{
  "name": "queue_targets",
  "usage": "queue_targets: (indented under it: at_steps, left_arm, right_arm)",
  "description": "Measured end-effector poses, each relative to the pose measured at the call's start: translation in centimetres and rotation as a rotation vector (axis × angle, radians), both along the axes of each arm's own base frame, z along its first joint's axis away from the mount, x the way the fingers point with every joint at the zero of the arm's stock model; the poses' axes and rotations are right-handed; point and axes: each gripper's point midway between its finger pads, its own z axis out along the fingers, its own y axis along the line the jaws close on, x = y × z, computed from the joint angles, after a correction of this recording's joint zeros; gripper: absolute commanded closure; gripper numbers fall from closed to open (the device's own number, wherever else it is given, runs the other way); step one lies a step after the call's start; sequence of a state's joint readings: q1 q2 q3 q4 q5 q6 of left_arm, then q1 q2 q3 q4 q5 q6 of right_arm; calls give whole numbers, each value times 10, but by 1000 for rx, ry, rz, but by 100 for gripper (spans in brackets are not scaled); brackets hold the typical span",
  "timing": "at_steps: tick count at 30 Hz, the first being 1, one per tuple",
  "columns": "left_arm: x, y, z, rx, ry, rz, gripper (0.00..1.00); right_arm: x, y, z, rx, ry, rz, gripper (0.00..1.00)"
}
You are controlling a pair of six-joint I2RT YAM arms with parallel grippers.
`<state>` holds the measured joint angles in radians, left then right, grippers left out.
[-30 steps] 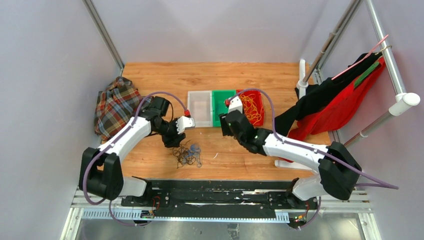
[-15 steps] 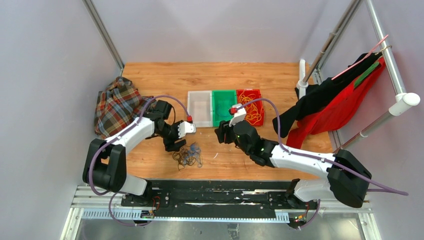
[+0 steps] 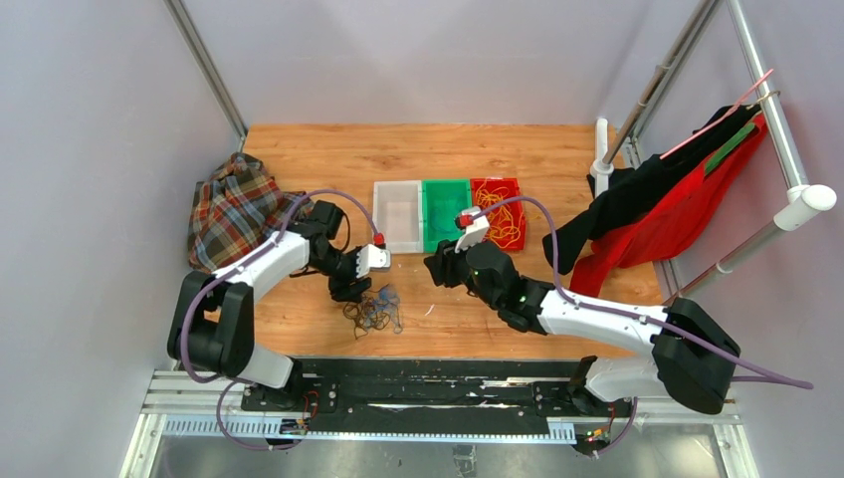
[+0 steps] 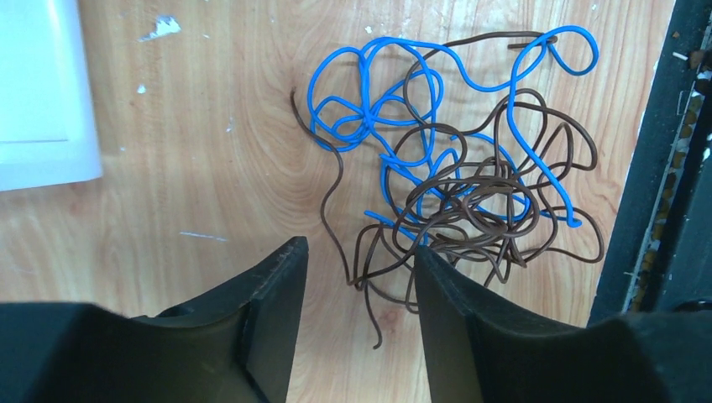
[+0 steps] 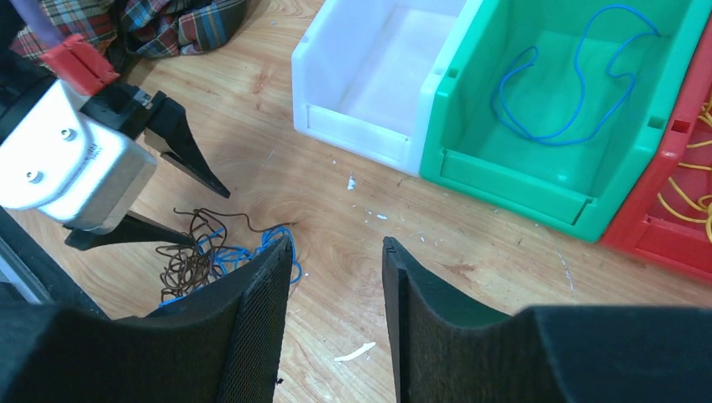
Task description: Untangle the cables
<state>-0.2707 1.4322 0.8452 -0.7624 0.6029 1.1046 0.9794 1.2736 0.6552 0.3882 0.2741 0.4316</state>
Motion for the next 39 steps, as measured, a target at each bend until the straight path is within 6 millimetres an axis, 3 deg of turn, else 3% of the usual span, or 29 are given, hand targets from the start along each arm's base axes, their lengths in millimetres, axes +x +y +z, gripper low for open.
queue_targets:
  at_steps: [6, 8, 11, 13, 17, 19, 25, 30, 39]
  left_arm:
    - [-2, 1, -6, 9, 22, -9, 93]
    - [-4, 2, -1, 9, 19, -4, 99]
    - [-1, 1, 22, -5, -24, 13, 99]
    - [5, -1, 50, -30, -89, 34, 99]
    - [8, -4, 103, -84, -190, 91, 99]
    - [3, -3, 119, -101, -198, 120, 99]
    - [-18, -3, 149, -147, -174, 186, 100]
    - [-31, -5, 170, -194, -180, 200, 100]
    - [-46, -10, 186, -225, -154, 176, 100]
  right_arm:
    - [-4, -2, 3, 15, -3, 11, 67]
    - [-6, -1, 8, 31, -10, 19, 68]
    - [-6, 3, 16, 60, -26, 34, 65]
    - [-10, 8, 20, 73, -38, 53, 60]
    - [-30, 30, 29, 83, -80, 137, 47]
    - [-42, 44, 34, 84, -105, 188, 45]
    - [-72, 83, 68, 126, -199, 310, 43]
    - [-79, 100, 87, 159, -253, 339, 42]
    - [-54, 119, 66, 63, -300, 273, 43]
